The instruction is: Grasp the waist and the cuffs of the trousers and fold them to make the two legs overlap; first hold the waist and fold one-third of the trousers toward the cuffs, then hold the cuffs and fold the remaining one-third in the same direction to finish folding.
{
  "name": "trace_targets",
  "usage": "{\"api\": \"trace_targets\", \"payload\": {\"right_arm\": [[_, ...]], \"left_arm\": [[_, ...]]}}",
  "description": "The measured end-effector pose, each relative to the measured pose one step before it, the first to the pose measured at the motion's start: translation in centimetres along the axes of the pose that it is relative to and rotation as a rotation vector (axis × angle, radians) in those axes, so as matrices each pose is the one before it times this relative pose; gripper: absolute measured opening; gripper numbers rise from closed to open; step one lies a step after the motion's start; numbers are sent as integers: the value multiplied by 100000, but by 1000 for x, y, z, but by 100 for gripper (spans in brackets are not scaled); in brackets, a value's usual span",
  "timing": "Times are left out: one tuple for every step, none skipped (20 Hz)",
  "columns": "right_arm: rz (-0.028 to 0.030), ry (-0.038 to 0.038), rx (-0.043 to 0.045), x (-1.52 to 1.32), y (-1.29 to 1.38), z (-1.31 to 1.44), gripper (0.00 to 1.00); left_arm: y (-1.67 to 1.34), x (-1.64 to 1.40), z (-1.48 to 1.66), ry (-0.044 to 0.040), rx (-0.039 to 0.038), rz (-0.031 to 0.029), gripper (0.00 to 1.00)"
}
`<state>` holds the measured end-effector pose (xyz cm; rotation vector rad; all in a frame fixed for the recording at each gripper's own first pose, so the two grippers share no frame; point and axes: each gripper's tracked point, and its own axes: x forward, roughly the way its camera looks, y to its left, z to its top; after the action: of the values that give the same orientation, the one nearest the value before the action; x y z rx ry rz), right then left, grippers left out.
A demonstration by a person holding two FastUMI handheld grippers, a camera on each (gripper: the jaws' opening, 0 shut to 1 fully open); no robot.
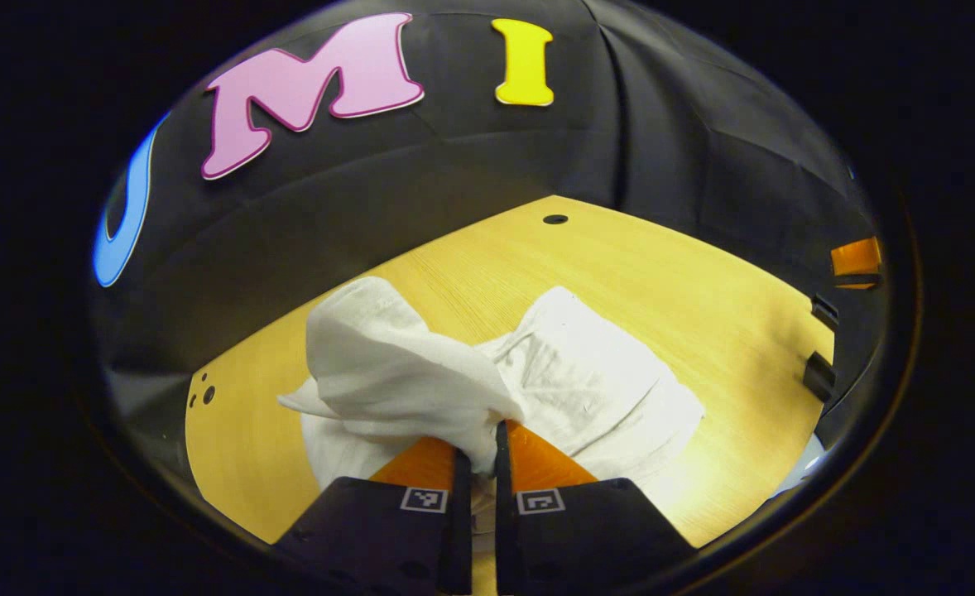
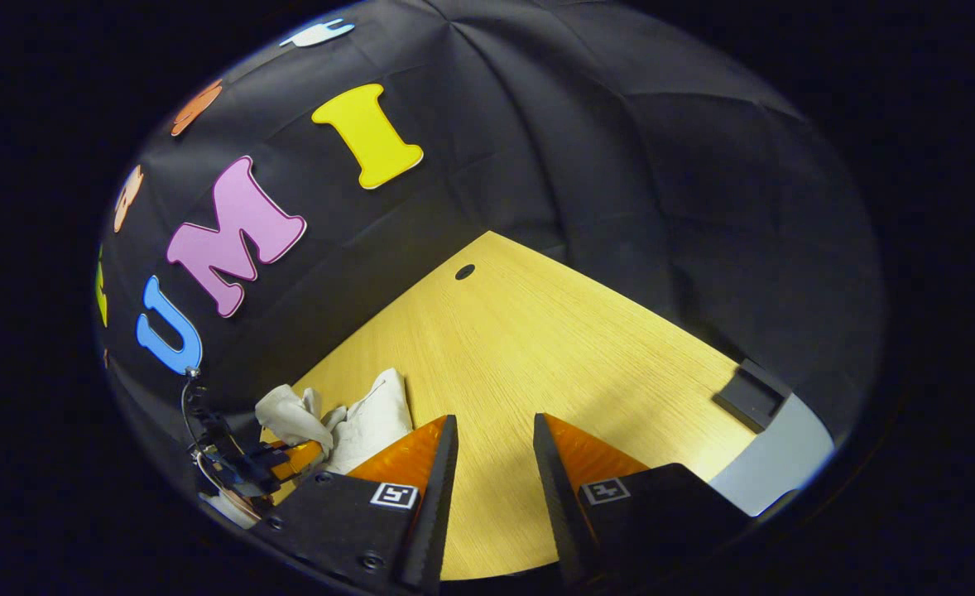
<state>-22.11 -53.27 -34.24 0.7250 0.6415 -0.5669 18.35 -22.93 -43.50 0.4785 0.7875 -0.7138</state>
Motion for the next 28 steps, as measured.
{"api": "trace_targets", "payload": {"right_arm": [[-257,-323,743,-517,195,-396,57],[-205,-210,680,-514,235,-463,57],[-141,-312,662,-476,373,-465,57],[230,-311,585,-313,407,-339,57],[336,-201,153,-440,525,-443,57],[987,-301,-788,-411,783,-333,57],[1959,-229,-1172,-292,1217,-377,57],[1821,148,-1423,-343,1253,-370,57],[1820,36,-1385,-246,1274,-289,57],[2135,-76,-815,-203,1270,-240,57],[2099,206,-313,-199,1388,-220,57],[2061,140,-133,-151,1359,-128,57],[2214,97,-442,-157,1316,-68,57],[2137,199,-794,139,1383,-105,57],[2189,802,-1705,12,1513,-365,57],[2040,1048,-2676,404,1519,-355,57],[1955,940,-2449,194,1476,-326,57],[1864,808,-1857,454,1274,-237,57],[2204,1221,-1408,459,1384,-360,57],[1978,1382,-1257,645,1291,-289,56],[1852,1150,-1384,564,1298,-324,57],[1342,865,-921,444,1119,-188,57],[1354,701,-643,276,1138,-57,57],[1250,692,-498,292,1012,-40,57],[916,725,-710,261,807,-231,57],[1042,692,-932,345,709,-121,57],[1011,703,-1095,182,696,-201,57],[1506,355,-1135,260,691,-88,57]], "left_arm": [[-629,-85,-200,670,1780,-1600,20],[-871,-192,-143,287,1254,-3233,31],[-894,-273,136,-361,1144,-2822,39],[-992,-300,-27,-721,1250,-3267,61],[-759,-330,85,-1006,1670,-1386,84],[-526,-500,-98,-667,1364,-1530,100],[-546,-654,3,-893,567,-1555,100],[-613,-570,73,-1179,-889,-2118,100],[-473,-565,80,-679,-2489,-2845,100],[-570,-1018,-8,-939,-3214,-2608,100],[-86,-1239,102,-1393,-3672,-1947,100],[59,-1148,129,-1558,-3964,-1477,100],[89,-1361,310,-1719,-4001,-740,100],[298,-1222,222,-1731,-3831,22,100],[490,-1476,401,-1868,-3411,737,100],[779,-1392,304,-1775,-3034,1243,100],[814,-1440,429,-1746,-2566,1476,99],[855,-1174,382,-1992,-2491,1724,100],[911,-1335,298,-1924,-2768,1966,100],[1062,-1291,117,-1530,-2900,2099,98],[1103,-1255,89,-1302,-3096,2289,98],[1171,-1234,46,-1321,-3128,2410,98],[1203,-1173,40,-1109,-2795,2103,98],[1338,-1065,-243,-1173,-2378,2299,97],[1278,-957,-17,-1248,-1749,3017,98],[1467,-689,59,-1644,-402,4100,98],[996,-588,73,-1278,-161,3286,97],[655,-949,284,-1100,-1073,2036,97]]}}
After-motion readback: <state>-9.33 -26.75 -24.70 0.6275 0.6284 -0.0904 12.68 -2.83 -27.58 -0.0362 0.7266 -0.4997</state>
